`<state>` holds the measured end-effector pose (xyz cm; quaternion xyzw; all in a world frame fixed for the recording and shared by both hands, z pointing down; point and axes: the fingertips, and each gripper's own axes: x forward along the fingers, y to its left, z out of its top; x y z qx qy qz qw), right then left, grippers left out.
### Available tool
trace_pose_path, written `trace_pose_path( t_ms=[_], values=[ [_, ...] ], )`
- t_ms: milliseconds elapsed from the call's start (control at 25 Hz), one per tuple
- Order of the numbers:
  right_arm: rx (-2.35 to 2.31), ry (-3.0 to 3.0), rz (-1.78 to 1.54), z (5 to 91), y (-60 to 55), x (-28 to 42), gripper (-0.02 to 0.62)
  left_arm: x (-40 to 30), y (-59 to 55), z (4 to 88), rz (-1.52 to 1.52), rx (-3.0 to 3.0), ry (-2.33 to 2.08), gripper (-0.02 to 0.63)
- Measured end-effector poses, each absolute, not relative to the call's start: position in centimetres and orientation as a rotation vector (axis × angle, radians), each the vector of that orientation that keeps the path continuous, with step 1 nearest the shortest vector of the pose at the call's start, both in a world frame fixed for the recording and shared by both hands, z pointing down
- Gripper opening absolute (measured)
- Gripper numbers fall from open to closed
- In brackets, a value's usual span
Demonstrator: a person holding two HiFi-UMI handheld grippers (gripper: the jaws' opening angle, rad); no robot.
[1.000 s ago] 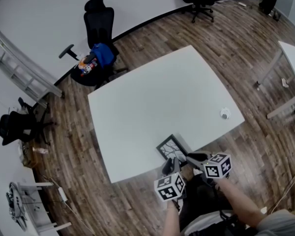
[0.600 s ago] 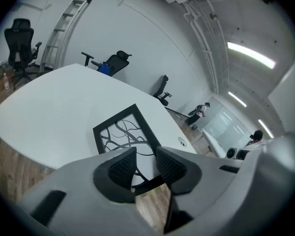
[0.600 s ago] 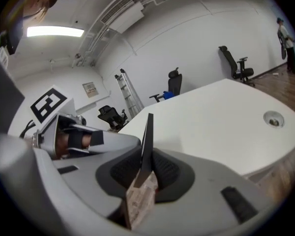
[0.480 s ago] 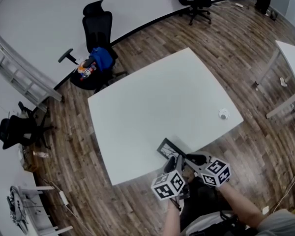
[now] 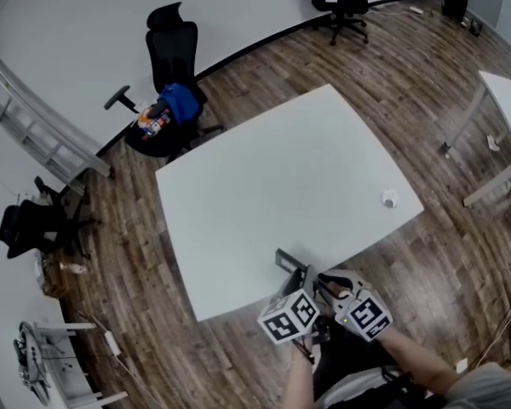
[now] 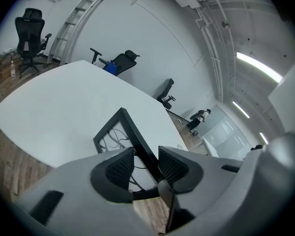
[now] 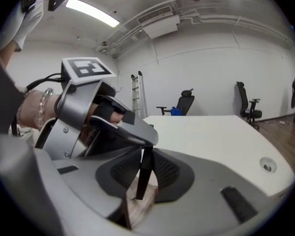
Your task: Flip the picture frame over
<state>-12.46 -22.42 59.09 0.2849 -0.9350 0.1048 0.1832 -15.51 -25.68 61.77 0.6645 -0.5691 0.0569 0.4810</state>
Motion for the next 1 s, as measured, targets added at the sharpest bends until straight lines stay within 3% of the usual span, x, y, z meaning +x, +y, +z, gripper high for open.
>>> trace_pose_path(
  t_ms=[280,480,1000],
  values=[
    [0.788,-2.558,-0.203,58.8,-20.9,-13.9,0.075,-15.8,-25.5,62.1,0.138,1.547,-1.326,0.161],
    [0.760,-2.554,-0.330,59.1,-20.0,-14.7,0.075,-16.5,-25.0,62.4,0.091,1.502,-1.302,0.160],
    [0.656,-2.705,0.023,57.2,-19.9,-12.9,0.106,-18.2,-24.8,62.6,0.078,1.477,-1.246,0.115]
  ],
)
